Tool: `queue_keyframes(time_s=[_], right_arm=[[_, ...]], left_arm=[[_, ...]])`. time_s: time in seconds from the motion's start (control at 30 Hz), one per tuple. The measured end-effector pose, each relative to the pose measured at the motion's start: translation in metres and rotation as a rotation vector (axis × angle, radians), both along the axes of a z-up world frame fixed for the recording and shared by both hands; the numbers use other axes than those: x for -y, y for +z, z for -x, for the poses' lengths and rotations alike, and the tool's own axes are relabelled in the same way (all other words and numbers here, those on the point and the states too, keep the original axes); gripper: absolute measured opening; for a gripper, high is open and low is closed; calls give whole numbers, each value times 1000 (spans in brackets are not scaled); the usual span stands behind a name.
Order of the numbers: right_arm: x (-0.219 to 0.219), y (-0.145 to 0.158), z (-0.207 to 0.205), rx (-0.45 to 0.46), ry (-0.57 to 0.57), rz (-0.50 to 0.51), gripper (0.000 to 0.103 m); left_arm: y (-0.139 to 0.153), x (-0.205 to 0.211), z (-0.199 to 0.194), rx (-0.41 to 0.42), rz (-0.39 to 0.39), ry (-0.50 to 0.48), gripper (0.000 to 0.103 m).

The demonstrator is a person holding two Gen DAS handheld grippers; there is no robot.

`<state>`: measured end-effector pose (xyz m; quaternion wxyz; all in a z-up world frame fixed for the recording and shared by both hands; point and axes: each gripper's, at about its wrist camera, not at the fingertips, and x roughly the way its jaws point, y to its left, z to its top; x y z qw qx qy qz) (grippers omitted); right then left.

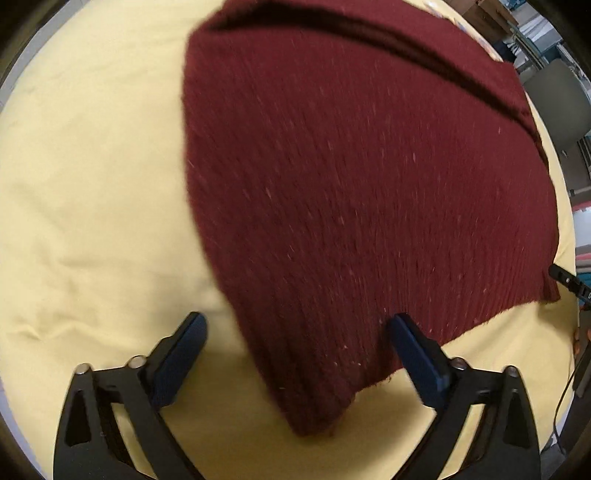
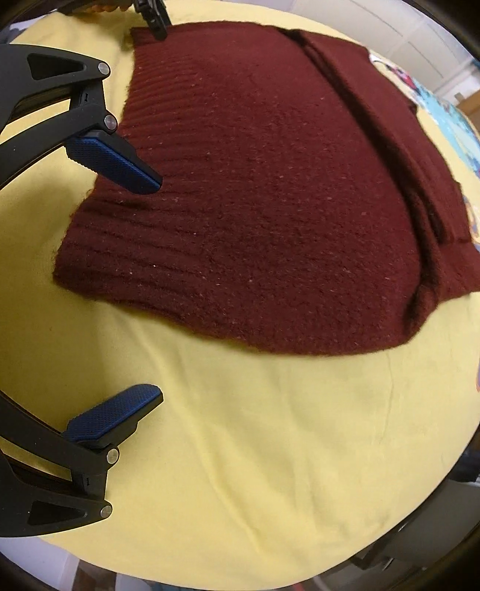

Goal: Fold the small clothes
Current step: 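Grasp the sweater hem with both grippers, then lift the hem with both grippers, fold it toward the collar, release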

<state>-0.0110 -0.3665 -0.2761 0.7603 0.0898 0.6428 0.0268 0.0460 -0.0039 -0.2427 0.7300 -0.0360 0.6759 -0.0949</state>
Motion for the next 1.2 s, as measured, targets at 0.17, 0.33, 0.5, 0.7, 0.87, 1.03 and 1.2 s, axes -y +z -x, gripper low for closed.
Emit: queue_keyframes(time_s=[0.17,0.33,0.5,0.7,0.87,1.03,1.2], right_arm=[[-14,-9,-3,-61,47,8,75],[-13,-12,-3,-102,35,-193,17],[-11,-2,-3,-87,50,-215,13],[-1,38,-17,15,54,-240,12],[7,80,-38,152,16,-228,12],[16,116,-88,285,-17,-231,11],[22,145,-134,392,-62,-213,11]], left_arm=[[-1,15,-3,22,-31,-43,73],[6,14,-5,36,33,-45,11],[17,7,-11,15,134,-26,9],[58,7,-28,72,204,-22,9],[97,2,-49,153,260,6,9],[134,-13,-89,249,292,41,9],[172,-28,-131,350,289,74,9]])
